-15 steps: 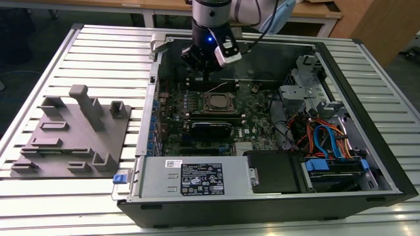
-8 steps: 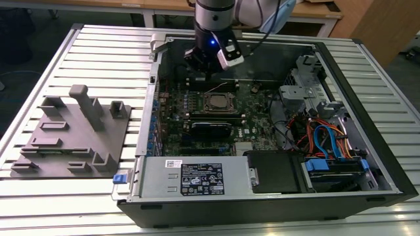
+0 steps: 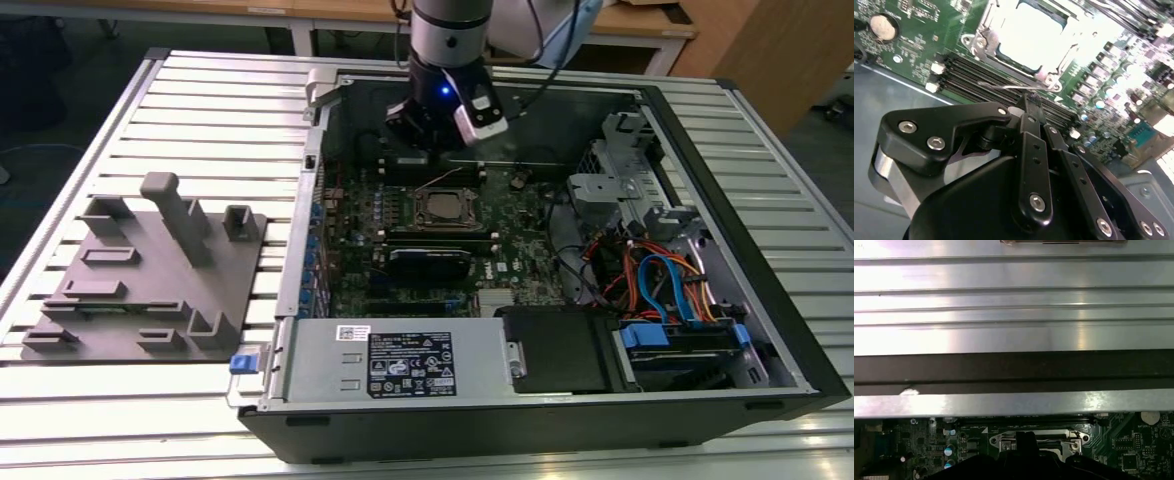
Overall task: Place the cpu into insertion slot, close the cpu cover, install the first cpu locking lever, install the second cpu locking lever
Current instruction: 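Install the first cpu locking lever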
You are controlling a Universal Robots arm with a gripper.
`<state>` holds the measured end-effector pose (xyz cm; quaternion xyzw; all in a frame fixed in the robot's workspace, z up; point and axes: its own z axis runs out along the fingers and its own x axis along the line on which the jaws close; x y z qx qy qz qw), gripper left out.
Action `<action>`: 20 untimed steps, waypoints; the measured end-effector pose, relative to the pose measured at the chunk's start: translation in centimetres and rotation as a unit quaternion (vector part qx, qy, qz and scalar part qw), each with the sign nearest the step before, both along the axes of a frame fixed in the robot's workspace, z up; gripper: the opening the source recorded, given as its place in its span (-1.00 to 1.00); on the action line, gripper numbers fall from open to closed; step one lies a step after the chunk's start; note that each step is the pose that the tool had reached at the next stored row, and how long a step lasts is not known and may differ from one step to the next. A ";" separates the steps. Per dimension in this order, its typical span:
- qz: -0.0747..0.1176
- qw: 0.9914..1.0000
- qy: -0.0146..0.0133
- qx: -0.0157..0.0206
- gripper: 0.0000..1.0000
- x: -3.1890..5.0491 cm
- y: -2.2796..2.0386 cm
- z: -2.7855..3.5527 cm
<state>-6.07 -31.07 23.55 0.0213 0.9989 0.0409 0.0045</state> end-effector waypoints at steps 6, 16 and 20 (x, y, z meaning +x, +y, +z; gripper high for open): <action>0.000 1.000 0.000 0.000 -0.80 0.49 0.01 -0.32; 0.000 1.000 0.000 0.000 -0.80 0.62 0.02 -0.43; 0.000 1.000 0.000 0.000 -0.80 0.93 0.03 -0.68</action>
